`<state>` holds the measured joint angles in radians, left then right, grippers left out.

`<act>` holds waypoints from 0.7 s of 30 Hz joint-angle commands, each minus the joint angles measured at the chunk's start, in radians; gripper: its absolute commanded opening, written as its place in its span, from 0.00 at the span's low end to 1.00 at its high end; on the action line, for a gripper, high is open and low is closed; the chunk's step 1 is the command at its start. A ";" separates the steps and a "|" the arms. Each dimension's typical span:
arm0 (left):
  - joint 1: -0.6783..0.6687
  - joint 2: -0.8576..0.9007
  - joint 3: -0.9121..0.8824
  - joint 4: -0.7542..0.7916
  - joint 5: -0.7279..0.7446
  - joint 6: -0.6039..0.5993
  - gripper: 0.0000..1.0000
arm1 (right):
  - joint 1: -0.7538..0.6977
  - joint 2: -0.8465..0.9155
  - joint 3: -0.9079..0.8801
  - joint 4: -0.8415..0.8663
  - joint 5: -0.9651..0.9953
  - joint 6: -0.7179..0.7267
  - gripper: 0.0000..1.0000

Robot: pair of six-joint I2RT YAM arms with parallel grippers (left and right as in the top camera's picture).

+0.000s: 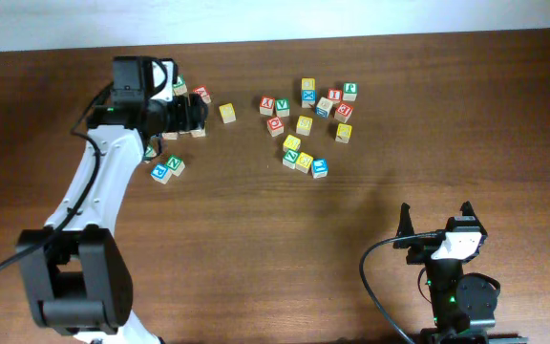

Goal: Spell out RSS

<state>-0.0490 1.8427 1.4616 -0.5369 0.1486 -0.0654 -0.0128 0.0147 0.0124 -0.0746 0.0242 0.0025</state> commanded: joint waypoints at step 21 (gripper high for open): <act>-0.002 0.145 0.011 0.061 -0.387 -0.001 0.96 | 0.006 -0.008 -0.007 -0.007 -0.006 0.002 0.98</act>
<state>-0.0540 1.9808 1.4620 -0.4740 -0.0937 -0.0647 -0.0128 0.0147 0.0124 -0.0746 0.0238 0.0032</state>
